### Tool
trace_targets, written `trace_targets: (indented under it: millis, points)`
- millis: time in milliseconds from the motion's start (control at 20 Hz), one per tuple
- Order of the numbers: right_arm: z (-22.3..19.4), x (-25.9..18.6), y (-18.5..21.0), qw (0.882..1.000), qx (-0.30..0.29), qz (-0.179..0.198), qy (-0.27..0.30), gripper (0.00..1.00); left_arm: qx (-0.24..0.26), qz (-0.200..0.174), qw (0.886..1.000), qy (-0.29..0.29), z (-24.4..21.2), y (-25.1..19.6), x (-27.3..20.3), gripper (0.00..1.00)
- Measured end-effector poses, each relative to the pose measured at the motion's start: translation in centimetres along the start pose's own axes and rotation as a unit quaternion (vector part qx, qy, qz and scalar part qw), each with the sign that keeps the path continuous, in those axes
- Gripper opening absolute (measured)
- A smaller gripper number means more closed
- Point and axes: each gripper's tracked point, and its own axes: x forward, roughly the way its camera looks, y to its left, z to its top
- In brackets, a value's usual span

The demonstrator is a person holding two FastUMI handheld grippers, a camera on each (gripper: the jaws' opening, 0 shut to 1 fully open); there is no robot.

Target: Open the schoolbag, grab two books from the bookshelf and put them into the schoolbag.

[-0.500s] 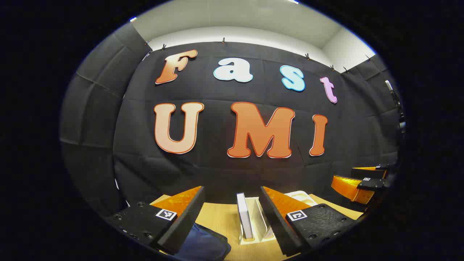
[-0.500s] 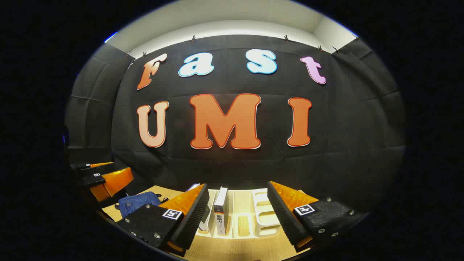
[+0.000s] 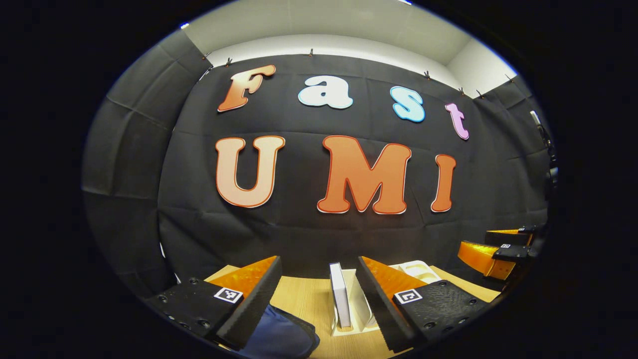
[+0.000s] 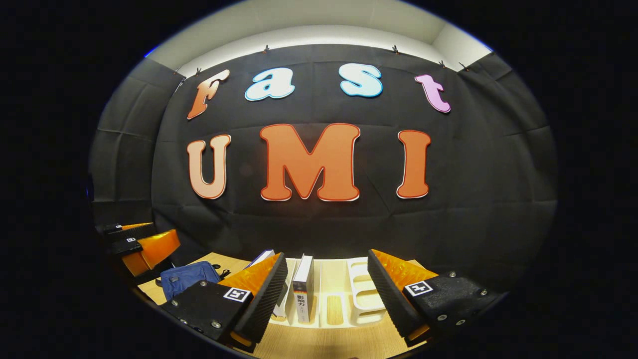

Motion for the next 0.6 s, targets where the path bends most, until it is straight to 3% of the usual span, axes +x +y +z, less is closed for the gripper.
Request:
trace_targets:
  millis: [600]
  points:
    - [0.1, -0.68, 0.68, 1.0, -0.008, 0.003, -0.005, 0.96, -0.003, 0.003, 1.0, -0.012, 0.55, 0.12, -0.83, 0.93]
